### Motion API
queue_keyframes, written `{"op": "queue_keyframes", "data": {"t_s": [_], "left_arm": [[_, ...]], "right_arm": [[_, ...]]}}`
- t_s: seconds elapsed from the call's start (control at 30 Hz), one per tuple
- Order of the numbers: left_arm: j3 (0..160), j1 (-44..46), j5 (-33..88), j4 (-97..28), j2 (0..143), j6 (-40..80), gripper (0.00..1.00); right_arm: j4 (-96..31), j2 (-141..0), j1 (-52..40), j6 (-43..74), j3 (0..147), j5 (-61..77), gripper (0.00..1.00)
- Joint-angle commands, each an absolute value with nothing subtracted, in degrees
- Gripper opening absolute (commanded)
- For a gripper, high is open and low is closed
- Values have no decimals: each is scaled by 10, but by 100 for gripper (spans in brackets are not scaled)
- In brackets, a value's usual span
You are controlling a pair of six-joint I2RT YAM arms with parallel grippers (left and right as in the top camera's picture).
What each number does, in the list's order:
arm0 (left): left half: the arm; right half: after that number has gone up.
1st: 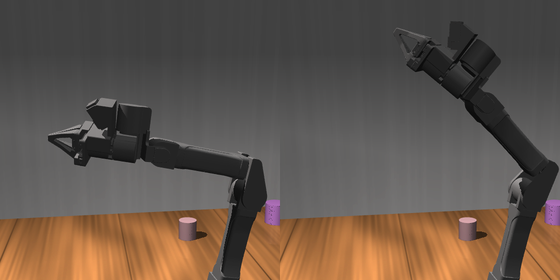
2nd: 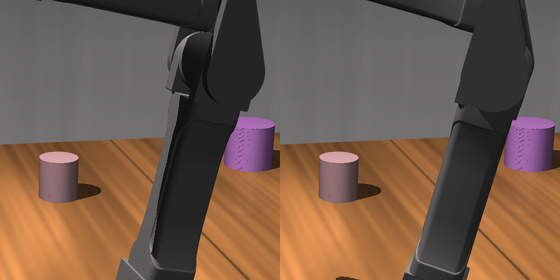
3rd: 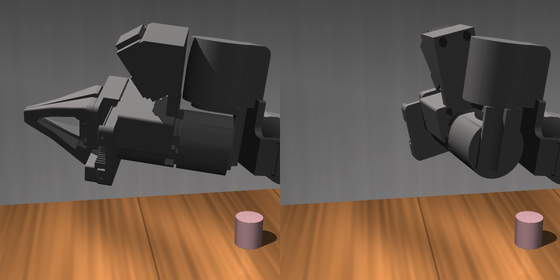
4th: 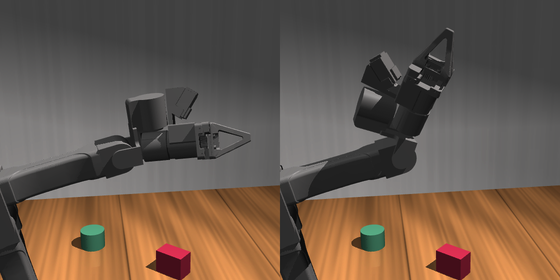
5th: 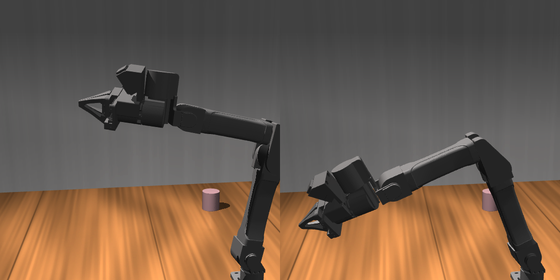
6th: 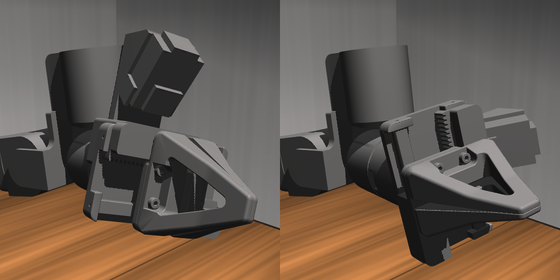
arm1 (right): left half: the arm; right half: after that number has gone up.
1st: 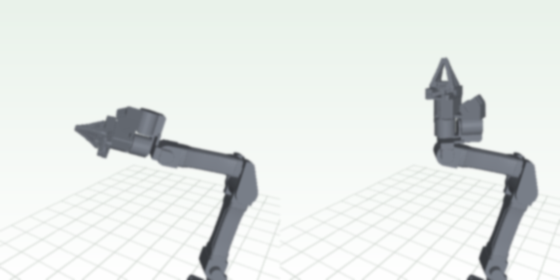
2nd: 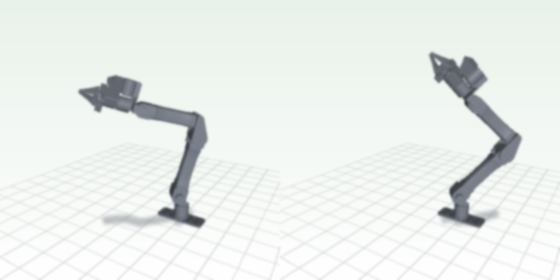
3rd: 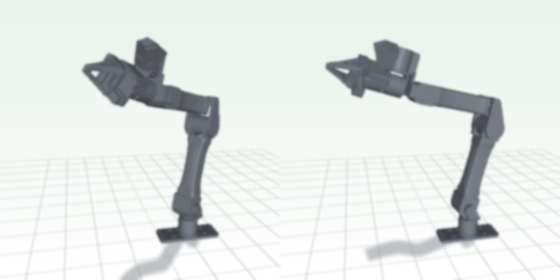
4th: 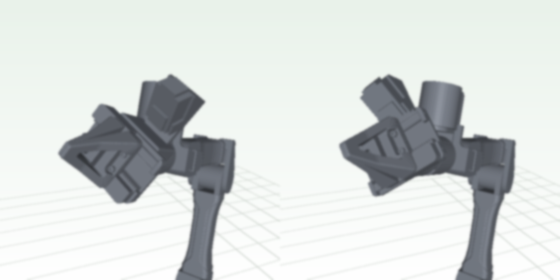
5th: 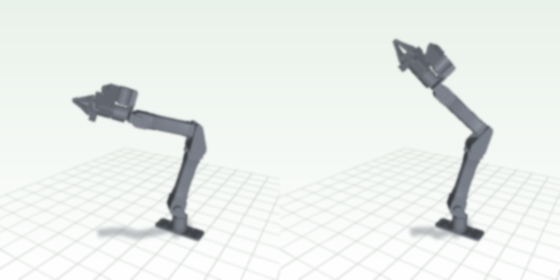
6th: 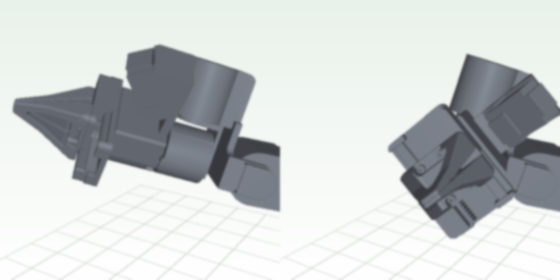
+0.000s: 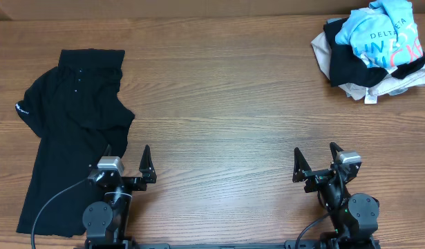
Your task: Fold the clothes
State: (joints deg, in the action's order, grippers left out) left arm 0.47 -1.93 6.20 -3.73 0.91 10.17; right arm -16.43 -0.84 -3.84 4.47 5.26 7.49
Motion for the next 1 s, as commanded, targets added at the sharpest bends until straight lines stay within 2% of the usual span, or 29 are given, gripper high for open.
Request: {"op": "queue_keyframes", "data": {"t_s": [0.0, 0.97], "left_arm": [[3, -23, 55, -39, 3, 103, 100], [3, -23, 55, -39, 3, 103, 100]], "right_arm": [[-161, -2, -42, 47, 50, 77, 100], [-161, -2, -42, 45, 50, 61, 100]]}}
